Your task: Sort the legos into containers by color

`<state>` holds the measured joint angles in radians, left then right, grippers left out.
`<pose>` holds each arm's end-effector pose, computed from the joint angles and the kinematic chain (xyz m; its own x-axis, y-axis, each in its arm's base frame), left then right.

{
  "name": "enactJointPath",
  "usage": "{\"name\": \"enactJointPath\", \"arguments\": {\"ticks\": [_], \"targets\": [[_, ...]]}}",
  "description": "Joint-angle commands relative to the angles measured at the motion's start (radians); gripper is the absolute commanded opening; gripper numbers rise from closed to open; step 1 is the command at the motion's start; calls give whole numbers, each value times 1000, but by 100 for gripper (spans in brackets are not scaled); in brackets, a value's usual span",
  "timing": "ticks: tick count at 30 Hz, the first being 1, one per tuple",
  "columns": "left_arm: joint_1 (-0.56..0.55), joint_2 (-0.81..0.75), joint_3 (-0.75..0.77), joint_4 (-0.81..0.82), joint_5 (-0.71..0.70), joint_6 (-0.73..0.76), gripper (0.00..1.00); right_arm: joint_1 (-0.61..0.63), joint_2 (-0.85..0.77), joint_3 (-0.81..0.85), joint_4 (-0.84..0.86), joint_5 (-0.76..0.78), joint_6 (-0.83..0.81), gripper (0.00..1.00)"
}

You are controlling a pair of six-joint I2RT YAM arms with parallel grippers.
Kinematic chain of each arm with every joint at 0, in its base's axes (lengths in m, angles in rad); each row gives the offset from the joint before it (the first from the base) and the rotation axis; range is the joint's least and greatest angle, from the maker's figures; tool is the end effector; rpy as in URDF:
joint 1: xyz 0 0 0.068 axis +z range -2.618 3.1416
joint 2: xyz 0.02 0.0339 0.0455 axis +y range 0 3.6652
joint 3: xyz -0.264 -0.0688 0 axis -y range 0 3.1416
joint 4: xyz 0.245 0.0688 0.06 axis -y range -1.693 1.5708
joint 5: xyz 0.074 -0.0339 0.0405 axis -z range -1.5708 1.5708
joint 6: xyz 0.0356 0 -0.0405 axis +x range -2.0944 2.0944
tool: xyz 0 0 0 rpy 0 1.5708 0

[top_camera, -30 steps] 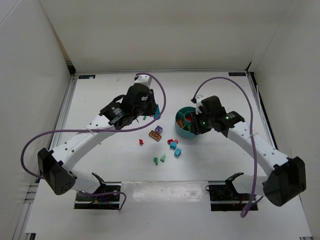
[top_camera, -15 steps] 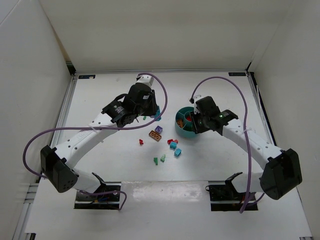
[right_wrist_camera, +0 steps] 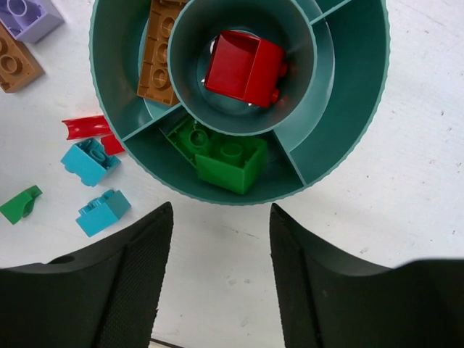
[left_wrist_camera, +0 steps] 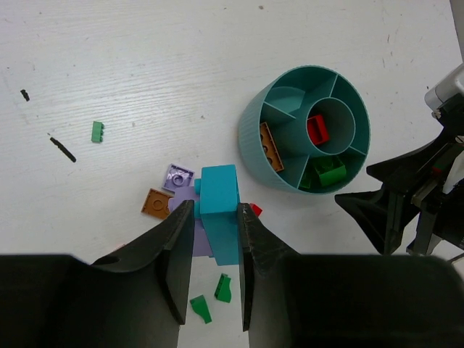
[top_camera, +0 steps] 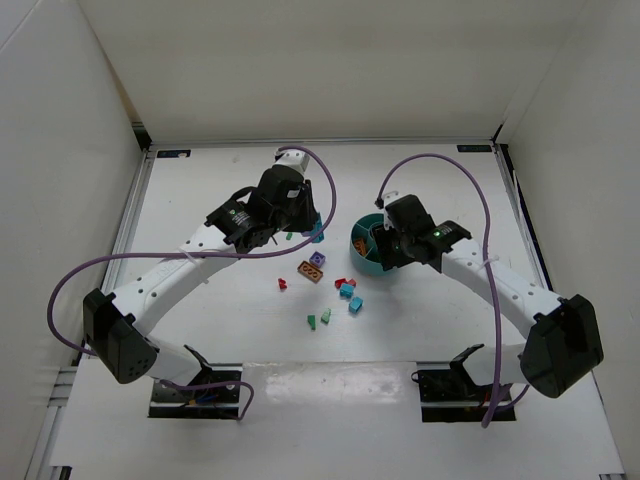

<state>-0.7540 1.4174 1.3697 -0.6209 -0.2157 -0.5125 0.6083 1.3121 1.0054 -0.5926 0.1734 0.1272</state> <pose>0.2331 -0.2084 0.3552 -0.6617 -0.0357 -0.7489 0.2545 0.9289 -0.2691 0.2267 0.1504 0.2666 -0.6975 -0.3335 -0.6343 -0.3895 0.9194 -0.0551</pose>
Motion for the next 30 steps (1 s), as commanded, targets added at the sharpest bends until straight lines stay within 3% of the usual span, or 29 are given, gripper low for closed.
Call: {"name": "enactJointPath", "arguments": {"ticks": [1,8,11,12,14,15,18,24,30], "targets": [[5,-18,35,12,27,2,0,5,-16,30,27,17,3,60],[4,-28,29,36,65,15,0,15,-86,32,34,-5,-9,62],[18,-43,19,70,104,2,0,-5,-160,15,101,-142,-29,62],[21,-54,12,88,139,-7,0,-33,-177,-22,153,-276,-31,62],[27,-60,5,108,147,-27,0,-61,-252,-54,250,-385,-18,62],[25,-60,5,110,159,-35,0,-108,-266,-97,325,-554,4,62],[25,-60,6,135,206,-49,0,-153,-307,-123,508,-728,70,68],[12,-43,19,158,243,-46,0,-98,-202,-16,501,-787,39,74],[-16,-51,19,159,235,-32,0,-76,-103,64,530,-781,64,74]]}}
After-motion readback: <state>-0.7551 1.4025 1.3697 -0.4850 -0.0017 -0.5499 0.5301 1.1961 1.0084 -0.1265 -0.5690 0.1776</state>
